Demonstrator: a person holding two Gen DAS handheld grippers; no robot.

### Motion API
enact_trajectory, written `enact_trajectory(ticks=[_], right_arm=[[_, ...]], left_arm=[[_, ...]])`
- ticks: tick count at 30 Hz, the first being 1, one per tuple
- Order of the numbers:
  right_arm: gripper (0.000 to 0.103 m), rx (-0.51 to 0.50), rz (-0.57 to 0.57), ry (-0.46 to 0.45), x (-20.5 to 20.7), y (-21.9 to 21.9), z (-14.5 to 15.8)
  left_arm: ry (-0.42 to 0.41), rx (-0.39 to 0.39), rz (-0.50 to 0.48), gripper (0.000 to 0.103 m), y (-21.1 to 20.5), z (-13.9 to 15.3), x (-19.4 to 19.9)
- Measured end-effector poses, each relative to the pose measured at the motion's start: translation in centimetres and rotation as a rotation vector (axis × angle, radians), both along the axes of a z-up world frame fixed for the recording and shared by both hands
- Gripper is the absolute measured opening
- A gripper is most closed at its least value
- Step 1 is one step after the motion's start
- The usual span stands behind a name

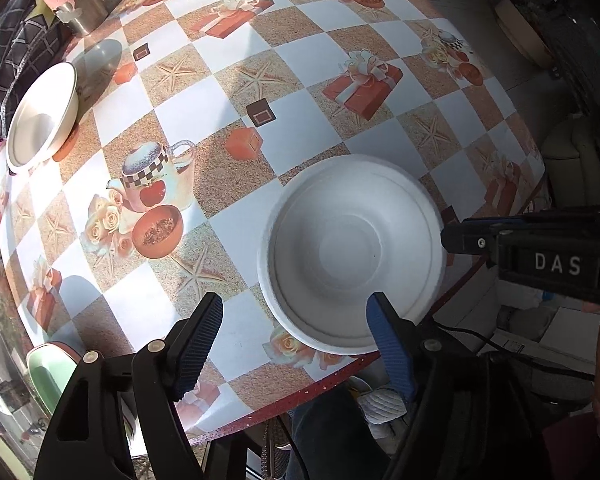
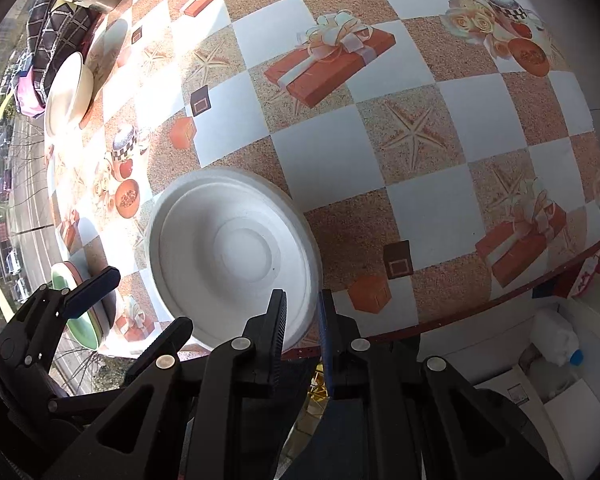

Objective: Organize plates and bowls
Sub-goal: 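Move the right gripper to the white bowl by the phone and grasp its rim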

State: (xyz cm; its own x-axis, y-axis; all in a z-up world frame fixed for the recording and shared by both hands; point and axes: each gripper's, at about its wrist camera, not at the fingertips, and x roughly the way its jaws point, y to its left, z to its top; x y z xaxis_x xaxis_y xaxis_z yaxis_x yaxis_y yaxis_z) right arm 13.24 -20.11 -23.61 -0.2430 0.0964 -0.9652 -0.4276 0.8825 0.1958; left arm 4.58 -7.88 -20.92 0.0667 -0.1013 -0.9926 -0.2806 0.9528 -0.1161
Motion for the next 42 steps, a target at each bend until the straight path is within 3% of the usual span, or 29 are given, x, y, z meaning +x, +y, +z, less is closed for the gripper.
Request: enact_trajectory(ticks=[2,3,4,12,20,32,42], right_arm=[[0.042,-0.012,-0.020,-0.010,0.5,-0.3,0.1],[0.080,-0.010,-0.031,-0.023,0.7,-0.5,0.3],[0.092,-0.005,-0.040,-0.041,0.9,-0.6,0.5],[0.092,-0.033,-0.045,-0.038,1.5,-0.1,0.3],[0.092,-0.031,0.037,-0.049,1.6,3.4,0.9],[0.092,0.067,0.182,-0.063,2.1,14.0,4.2],[0.092,0.102,0.220,-0.052,3.1,23.5,4.0]], left_arm=[[-0.011,-0.002,0.042,0.078,1.1,0.2,-0.3],[-0.012,0.003,0.062,0.078,1.7,0.3,-0.6],[-0.011,0.008,0.082,0.078,2.3,0.3,-0.9],[0.018,0.005,0.202,0.078,5.3,-0.5,-3.0],[0.005,0.020,0.296,0.078,8.0,0.0,-4.2],[-0.051,0.079,0.507,0.078,17.5,1.8,-5.2],[-0.070,0.122,0.624,0.078,24.4,1.6,-3.5]])
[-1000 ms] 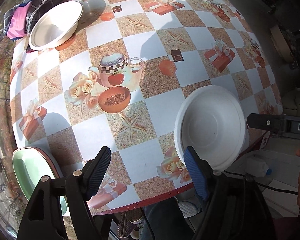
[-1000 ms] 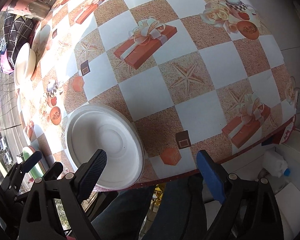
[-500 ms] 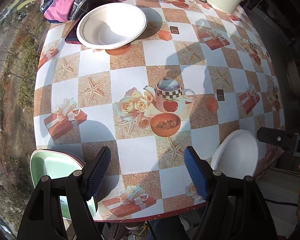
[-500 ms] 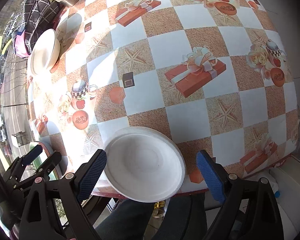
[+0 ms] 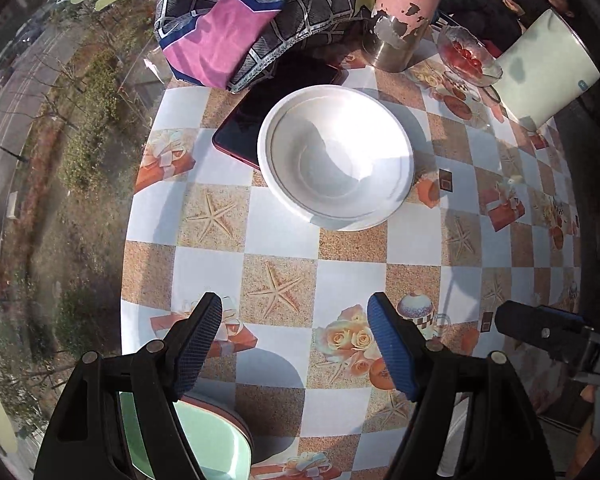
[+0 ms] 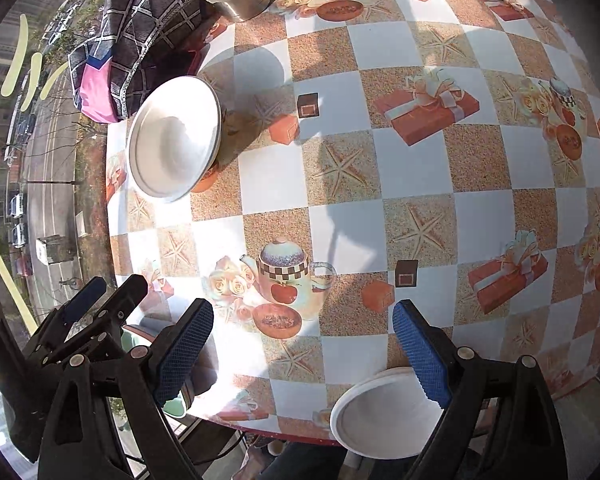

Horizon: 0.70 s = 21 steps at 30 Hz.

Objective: Organize plates and bowls
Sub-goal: 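Move the right gripper to the white bowl by the phone and grasp its rim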

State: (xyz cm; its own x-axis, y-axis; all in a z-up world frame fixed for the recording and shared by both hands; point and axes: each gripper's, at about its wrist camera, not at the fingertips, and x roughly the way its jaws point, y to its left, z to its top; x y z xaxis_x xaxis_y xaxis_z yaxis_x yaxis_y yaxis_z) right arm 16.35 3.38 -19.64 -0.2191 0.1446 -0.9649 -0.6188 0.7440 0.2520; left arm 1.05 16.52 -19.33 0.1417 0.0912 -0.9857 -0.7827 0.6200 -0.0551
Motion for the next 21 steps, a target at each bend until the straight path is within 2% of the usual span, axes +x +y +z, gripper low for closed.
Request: enact_trajectory(ticks=[6,13,17,21], right_arm=[[0.092,0.002,-0.004,-0.017,1.2,4.5,-1.5],[0.092,0.075,-0.123,-0.015,2.7,6.9,-3.6],[0.092,0.108,-0.151,-0.019,3.0,8.1,-4.7],[0.092,0.151,-0.152,-0.030,3.1,9.5,-5.7]], left_arm=[[0.019,0.059,0.045,0.078,3.8,-1.3,1.2],[0.020,0.084,0.066,0.078,7.2,-3.2,2.4],[0.032,0.092,0.033,0.078,8.0,-4.5,3.4],[0.039,0.113,-0.041,0.078,8.0,-5.2,4.2]])
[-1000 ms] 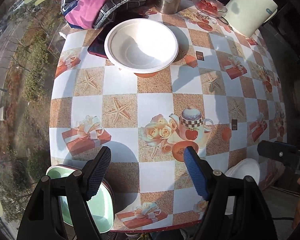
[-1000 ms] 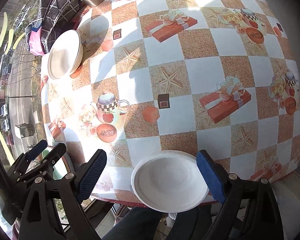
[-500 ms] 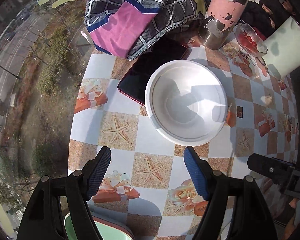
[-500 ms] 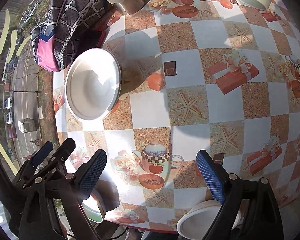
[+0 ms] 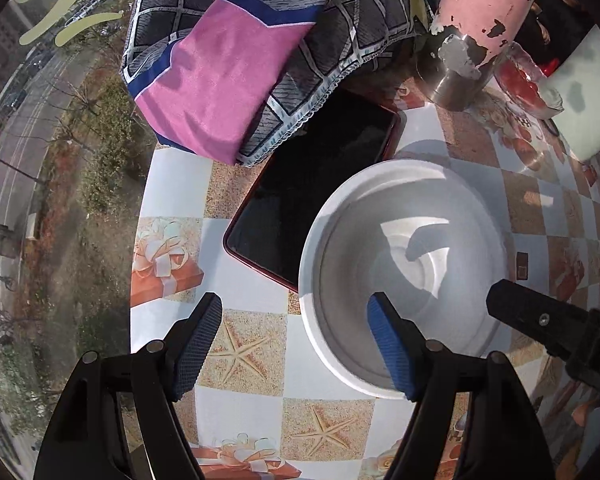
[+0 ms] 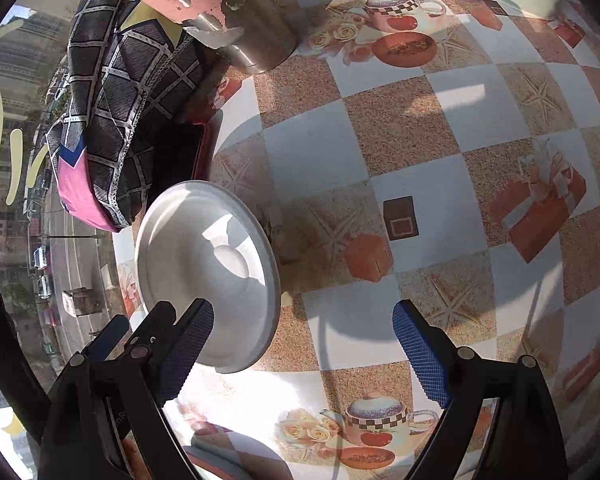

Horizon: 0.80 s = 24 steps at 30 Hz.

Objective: Organize plates and bowls
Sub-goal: 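Move the right gripper to the white bowl by the phone and grasp its rim, then carry the third bowl onto the bowl stack and open the right gripper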

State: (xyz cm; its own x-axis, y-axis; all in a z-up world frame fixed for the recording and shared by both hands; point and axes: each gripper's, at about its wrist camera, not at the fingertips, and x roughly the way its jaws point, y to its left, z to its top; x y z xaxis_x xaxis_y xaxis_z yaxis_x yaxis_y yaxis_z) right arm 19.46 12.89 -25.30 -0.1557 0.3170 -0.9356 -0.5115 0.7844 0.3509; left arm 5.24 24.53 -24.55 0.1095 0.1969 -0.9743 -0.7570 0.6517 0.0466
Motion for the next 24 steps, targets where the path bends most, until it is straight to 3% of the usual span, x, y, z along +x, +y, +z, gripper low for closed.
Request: enact_trajectory(ticks=[6,8,10,12,15,18,24], right_arm=[[0.091,0.009,0.015,-0.002,-0.5,1.5,-1.5],[0.074,0.007,0.013,0.020,-0.7,1.7,-2.0],[0.036,-0.010,0.015,0.062,-0.8,1.7,-2.8],[0.024,-0.010,-0.001,0.121,-0.7,1.4,-3.8],[0.017,0.011,-0.001,0.165,-0.8,0.9,-4.3],[0.015,-0.042,0.082,0.121,-1.6,0.9,-4.2],[0.016,-0.141,0.179,0.106,-4.0,-2.7,-4.1]], left_arm=[[0.021,-0.022,-0.024,0.078,0.6,-0.9,0.6],[0.025,-0.058,-0.023,0.064,1.0,-1.4,0.3],[0.006,-0.122,-0.008,0.040,1.2,-1.9,-0.2],[-0.018,-0.161,-0.001,0.029,1.1,-2.1,-0.7],[-0.013,-0.144,-0.049,0.026,0.0,-1.7,-0.8],[0.020,-0.132,-0.091,0.026,-2.0,-1.7,-1.0],[0.048,-0.202,-0.134,0.026,-8.0,-2.4,-3.5]])
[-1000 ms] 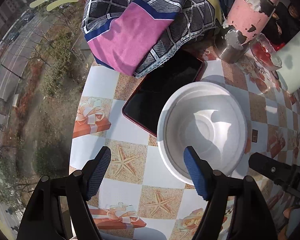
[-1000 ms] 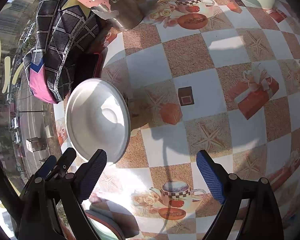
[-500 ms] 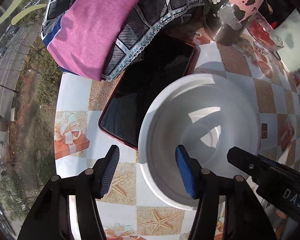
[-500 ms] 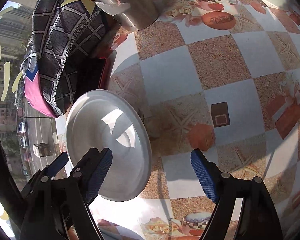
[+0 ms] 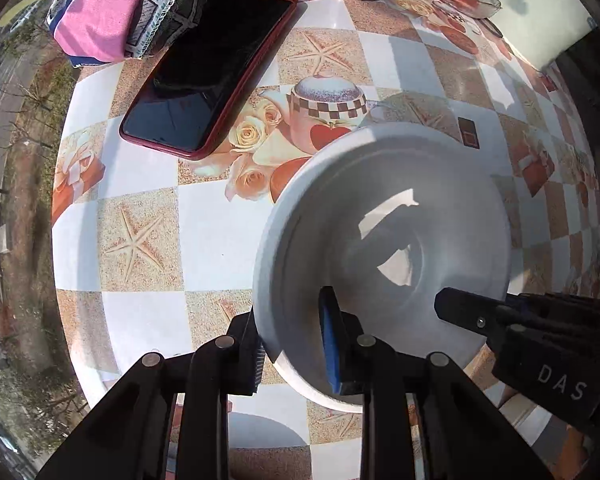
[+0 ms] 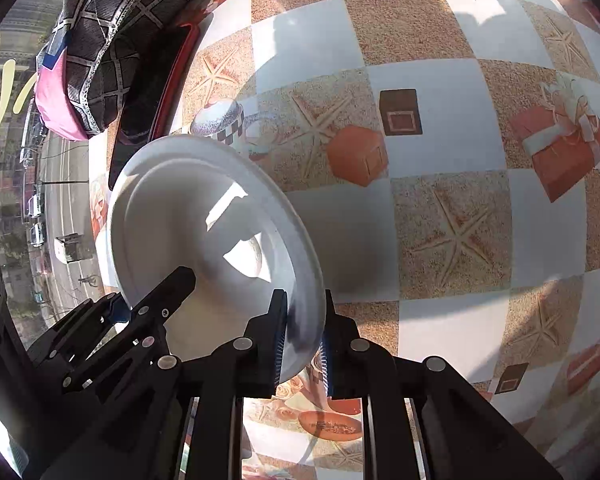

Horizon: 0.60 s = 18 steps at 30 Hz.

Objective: Organize plates and bowls
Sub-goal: 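Carry the third bowl onto the bowl stack and open the right gripper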

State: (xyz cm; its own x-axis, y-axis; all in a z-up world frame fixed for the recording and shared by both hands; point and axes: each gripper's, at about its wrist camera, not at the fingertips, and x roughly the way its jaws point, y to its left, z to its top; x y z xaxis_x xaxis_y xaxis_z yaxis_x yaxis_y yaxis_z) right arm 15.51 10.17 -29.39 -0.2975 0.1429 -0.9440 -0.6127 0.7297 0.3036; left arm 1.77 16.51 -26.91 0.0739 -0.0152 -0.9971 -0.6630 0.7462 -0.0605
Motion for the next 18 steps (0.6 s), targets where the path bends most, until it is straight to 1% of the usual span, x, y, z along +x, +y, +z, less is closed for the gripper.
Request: enact_trajectory(ticks=[4,7,8,10,12,14,16,18], right_arm=[[0.018,-0.069,0.048,0.007,-2.6,-3.4,-0.6],[0.018,-0.102,0.058,0.018,-4.4,-5.5,-1.0],[0.018,-0.109,0.056,0.022,-4.8,-6.1,-1.2],[0.018,-0.112,0.051,0.029,-5.5,-6.9,-1.5],[0.018,-0.122,0.049,0.038,-6.0,-7.4,-1.6],[0.018,-0.123,0.051,0.037,-6.5,-7.9,-1.5],[0.018,-0.113,0.056,0.029,-7.0,-9.0,-0.7],[0.018,-0.095,0.061,0.014,-7.3,-10.2,0.7]], left_arm=[[0.037,-0.025,-0.027,0.028,-4.8,-0.3,-2.2],[0.058,-0.045,-0.034,0.030,-7.8,-0.5,-4.2],[0.057,-0.041,-0.038,0.030,-8.5,-0.4,-4.8],[0.065,-0.036,-0.052,0.030,-9.4,-0.3,-5.5],[0.072,-0.050,-0.051,0.030,-9.7,-0.4,-5.9],[0.068,-0.050,-0.054,0.030,-10.0,0.1,-6.3],[0.057,-0.025,-0.069,0.030,-10.9,1.0,-6.6],[0.044,-0.006,-0.079,0.031,-10.8,2.3,-7.5]])
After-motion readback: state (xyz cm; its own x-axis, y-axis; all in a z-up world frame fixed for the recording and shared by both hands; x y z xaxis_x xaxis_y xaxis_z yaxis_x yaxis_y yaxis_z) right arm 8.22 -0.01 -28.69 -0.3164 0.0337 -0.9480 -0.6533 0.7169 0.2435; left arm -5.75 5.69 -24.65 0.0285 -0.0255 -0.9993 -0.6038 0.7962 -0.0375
